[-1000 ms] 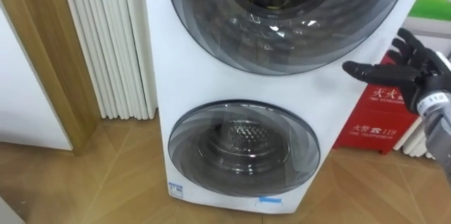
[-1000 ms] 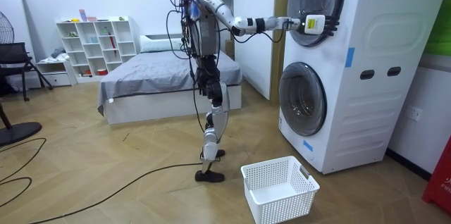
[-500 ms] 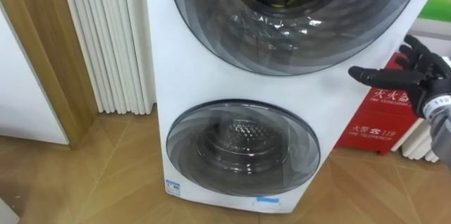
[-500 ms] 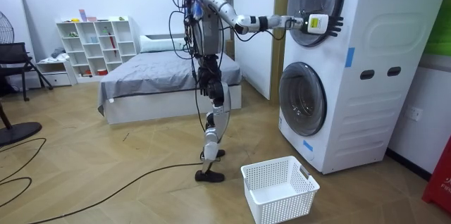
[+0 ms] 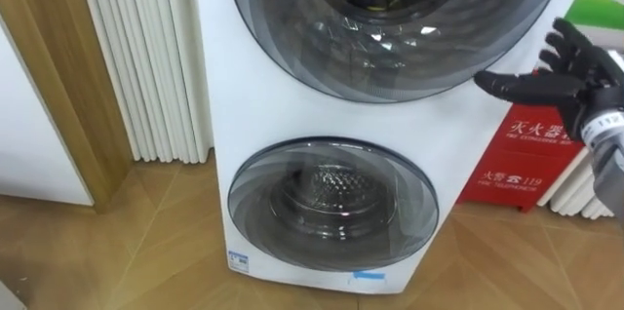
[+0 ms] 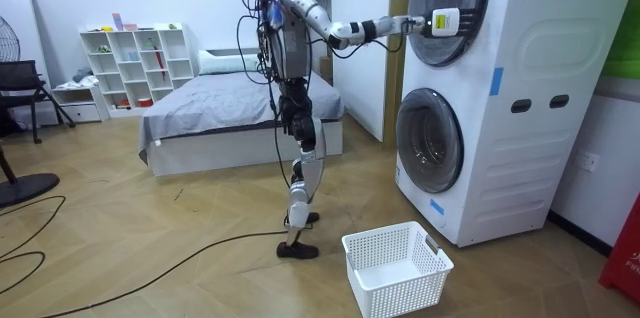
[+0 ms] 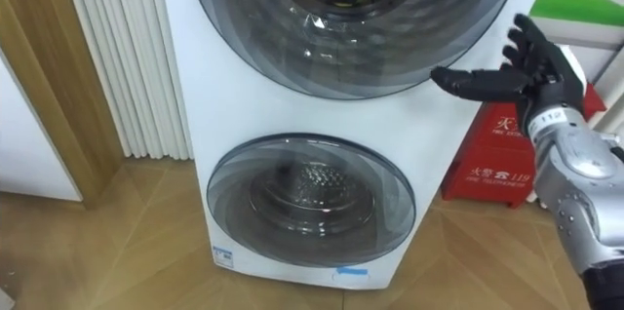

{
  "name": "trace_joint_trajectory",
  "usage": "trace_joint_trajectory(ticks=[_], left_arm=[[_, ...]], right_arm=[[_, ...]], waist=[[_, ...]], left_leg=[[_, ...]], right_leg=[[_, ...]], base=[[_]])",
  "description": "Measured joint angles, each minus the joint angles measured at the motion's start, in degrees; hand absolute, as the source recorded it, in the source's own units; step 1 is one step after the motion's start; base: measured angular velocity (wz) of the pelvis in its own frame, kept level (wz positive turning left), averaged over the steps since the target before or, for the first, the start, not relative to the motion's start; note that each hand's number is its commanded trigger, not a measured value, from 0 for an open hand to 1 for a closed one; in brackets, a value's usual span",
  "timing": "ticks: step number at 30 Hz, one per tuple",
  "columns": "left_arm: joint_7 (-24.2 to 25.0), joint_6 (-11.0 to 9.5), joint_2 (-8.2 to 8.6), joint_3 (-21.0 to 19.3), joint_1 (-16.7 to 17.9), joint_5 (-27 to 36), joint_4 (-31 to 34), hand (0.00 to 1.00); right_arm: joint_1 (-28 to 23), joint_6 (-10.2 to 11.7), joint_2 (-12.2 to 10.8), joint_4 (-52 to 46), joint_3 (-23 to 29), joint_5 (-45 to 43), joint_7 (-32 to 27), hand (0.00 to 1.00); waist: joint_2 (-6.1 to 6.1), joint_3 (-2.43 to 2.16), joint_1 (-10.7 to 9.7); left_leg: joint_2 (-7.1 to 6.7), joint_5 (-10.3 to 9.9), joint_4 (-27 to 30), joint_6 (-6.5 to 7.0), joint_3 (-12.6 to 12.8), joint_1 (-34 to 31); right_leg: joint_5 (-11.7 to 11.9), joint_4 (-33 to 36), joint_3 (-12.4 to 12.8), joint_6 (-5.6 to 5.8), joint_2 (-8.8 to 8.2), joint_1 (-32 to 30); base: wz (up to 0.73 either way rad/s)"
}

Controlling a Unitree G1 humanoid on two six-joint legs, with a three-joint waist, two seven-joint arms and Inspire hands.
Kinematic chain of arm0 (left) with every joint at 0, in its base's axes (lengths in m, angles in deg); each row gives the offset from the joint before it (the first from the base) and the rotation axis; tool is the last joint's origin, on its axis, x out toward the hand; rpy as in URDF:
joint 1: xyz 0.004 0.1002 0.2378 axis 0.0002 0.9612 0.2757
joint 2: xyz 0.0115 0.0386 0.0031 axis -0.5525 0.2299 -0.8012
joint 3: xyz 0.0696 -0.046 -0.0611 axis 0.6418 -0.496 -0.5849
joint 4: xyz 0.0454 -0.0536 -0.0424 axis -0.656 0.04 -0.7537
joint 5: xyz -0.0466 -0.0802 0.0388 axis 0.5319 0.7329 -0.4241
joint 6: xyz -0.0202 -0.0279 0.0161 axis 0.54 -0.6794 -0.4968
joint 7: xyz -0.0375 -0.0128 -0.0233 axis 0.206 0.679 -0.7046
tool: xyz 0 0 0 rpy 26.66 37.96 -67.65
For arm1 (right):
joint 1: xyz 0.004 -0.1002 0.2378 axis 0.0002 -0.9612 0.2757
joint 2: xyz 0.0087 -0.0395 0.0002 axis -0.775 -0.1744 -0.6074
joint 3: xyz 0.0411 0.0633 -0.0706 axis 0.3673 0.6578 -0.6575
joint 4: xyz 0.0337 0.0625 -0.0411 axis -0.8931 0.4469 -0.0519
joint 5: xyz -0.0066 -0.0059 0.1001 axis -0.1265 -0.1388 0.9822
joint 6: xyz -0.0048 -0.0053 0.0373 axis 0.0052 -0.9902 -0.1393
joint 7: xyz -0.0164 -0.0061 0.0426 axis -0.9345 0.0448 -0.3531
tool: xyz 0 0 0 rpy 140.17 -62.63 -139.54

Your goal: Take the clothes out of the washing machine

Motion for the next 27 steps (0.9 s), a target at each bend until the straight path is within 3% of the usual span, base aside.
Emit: trace_joint_trajectory(ticks=[10, 18, 27], left_arm=[[-1.3, -1.2, 0.17, -0.1, 0.8, 0.0, 0.4, 0.0], [-1.3, -1.6, 0.17, 0.0, 0.6, 0.0, 0.5, 0.0], [-1.0, -1.7, 0.17, 0.0, 0.9, 0.0, 0.4, 0.0]], right_arm=[[3.1, 0.3, 0.0, 0.0, 0.0, 1.5, -1.7, 0.0], [3.6, 0.4, 0.0, 0.0, 0.0, 1.7, -2.2, 0.0], [3.6, 0.4, 0.0, 0.0, 0.0, 1.3, -2.7, 0.0]], waist=[[-0.18, -0.02, 0.2], [-1.66, -0.28, 0.2], [-2.34, 0.07, 0.2]], left_leg=[[0.0, 0.4, -1.3, -0.14, 0.2, 0.8], [-0.06, 0.4, -1.9, -0.15, 0.2, 1.0], [-0.06, 0.4, -2.6, -0.16, -0.1, 1.6]], right_leg=[[0.0, 0.0, 0.1, 0.0, -0.03, -0.1], [0.0, 0.0, 0.1, 0.0, -0.08, -0.2], [0.0, 0.0, 0.1, 0.0, -0.01, 0.1]], base=[[-0.01], [0.0], [0.0]])
